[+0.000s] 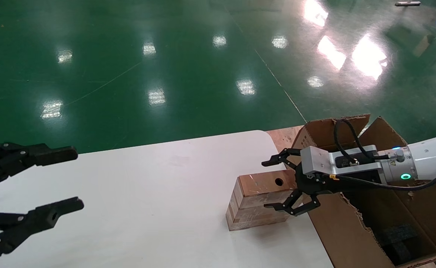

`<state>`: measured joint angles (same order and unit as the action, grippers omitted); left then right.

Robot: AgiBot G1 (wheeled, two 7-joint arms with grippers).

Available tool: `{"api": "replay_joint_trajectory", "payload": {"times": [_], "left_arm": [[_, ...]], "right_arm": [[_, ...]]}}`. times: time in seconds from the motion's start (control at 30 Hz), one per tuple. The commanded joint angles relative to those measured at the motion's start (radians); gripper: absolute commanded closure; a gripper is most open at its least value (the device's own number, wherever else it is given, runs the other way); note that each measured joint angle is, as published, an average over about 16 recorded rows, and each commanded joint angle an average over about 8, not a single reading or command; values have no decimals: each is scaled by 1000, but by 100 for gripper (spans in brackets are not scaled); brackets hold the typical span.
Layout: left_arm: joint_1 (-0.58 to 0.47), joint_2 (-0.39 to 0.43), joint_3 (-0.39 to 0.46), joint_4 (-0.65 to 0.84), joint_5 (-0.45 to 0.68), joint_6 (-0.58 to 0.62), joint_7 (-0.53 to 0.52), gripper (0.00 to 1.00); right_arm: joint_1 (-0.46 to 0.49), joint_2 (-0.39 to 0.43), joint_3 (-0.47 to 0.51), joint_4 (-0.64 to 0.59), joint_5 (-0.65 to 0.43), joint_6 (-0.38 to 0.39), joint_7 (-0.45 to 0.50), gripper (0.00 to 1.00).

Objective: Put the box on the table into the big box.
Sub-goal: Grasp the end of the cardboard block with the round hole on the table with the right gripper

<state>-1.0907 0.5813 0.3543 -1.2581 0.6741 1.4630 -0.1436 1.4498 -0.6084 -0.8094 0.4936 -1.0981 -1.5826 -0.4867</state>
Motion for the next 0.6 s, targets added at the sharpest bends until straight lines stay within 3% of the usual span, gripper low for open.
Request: {"api": "replay_joint_trajectory", "payload": {"times": [0.03, 0.6], "left_arm": [[0, 0, 0, 0, 0, 0, 0, 0], [0, 0, 0, 0, 0, 0, 0, 0]], "right_arm": [[0, 0, 0, 0, 0, 0, 0, 100], [-2, 1, 0, 5, 2, 5, 1, 100]]}}
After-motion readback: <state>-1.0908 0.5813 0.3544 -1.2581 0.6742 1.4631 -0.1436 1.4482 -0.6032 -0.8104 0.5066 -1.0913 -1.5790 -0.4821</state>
